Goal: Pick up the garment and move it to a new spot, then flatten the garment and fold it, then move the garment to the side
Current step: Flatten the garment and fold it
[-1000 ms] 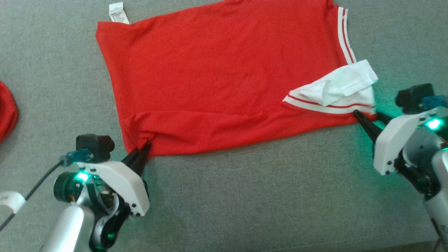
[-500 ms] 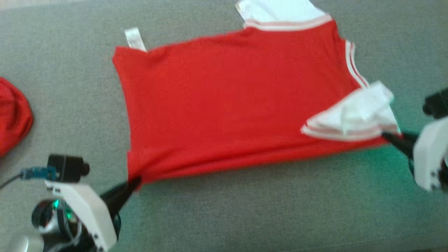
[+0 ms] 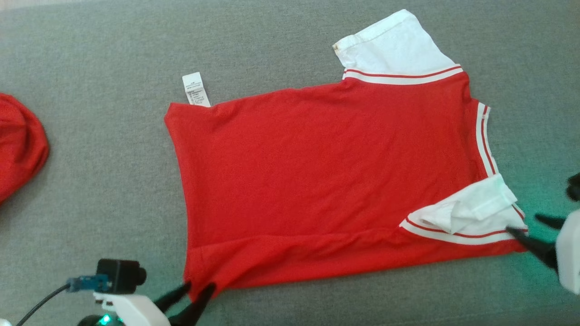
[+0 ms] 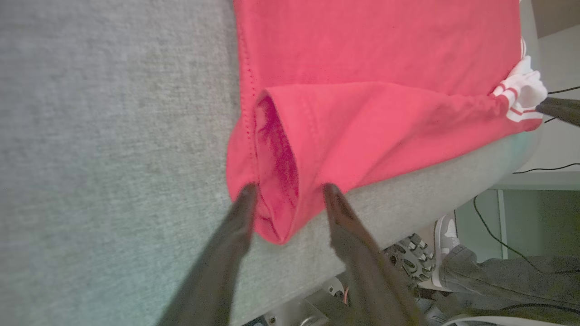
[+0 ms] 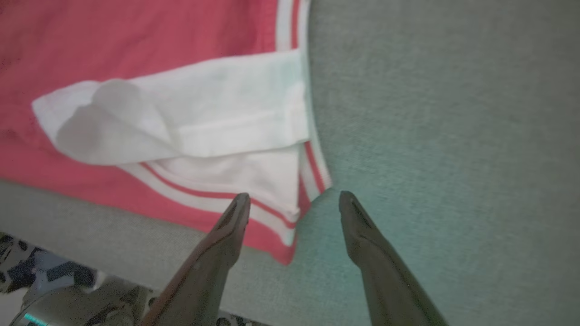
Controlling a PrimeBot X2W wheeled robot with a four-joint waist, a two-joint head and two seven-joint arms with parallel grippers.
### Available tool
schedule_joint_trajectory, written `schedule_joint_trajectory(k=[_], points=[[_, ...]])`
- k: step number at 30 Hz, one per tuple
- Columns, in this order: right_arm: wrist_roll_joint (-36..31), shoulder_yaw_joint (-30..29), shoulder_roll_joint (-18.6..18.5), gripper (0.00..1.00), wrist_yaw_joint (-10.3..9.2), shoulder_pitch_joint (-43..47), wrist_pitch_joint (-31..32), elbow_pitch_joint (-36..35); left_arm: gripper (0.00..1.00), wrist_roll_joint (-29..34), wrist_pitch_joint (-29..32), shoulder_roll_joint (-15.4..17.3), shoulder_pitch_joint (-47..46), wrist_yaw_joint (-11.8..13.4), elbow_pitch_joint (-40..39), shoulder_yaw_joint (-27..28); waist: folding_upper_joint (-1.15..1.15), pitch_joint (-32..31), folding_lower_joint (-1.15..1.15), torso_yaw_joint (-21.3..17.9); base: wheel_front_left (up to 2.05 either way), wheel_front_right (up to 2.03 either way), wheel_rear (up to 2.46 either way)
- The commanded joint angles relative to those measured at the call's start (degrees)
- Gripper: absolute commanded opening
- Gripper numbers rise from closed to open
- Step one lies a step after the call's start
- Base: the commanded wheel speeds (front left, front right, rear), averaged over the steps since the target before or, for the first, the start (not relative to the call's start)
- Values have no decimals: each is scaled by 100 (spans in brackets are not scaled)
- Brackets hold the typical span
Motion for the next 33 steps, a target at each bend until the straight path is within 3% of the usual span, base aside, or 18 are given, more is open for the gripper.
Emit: schedule_joint_trajectory(k=[1, 9, 12, 18, 19, 24, 33], points=[[-207, -265, -70, 100, -5, 30, -177, -58, 100, 167, -158, 40, -233, 59, -108, 264, 0, -13, 0, 0, 0, 0, 0], [-813, -892, 372, 100, -5, -551, -607, -201, 100, 536, -608, 108, -562, 328, -123, 688, 0, 155, 0, 21, 0, 0, 0], [-1121, -983, 598, 100, -5, -1238, -683, -233, 100, 869, -864, 95, -1196, 475, -64, 796, 0, 452, 0, 98, 0, 0, 0], [-1593, -564, 972, 100, -5, -2984, -387, 162, 100, 1389, -1215, -367, -2993, 651, 692, 422, 0, 1197, 0, 445, 0, 0, 0], [-1740, -395, 1084, 100, -5, -3520, -285, 462, 100, 1576, -1303, -513, -3492, 642, 1094, 219, 0, 1374, 0, 581, 0, 0, 0], [-2058, -44, 1349, 100, -5, -4539, -274, 1342, 100, 1821, -1427, -784, -4316, 504, 2032, -187, 0, 1614, 0, 865, 0, 0, 0], [-2321, 282, 1714, 100, -5, -5348, -505, 2734, 100, 1907, -1475, -968, -4870, 232, 2854, -561, 0, 1700, 0, 1051, 0, 0, 0]])
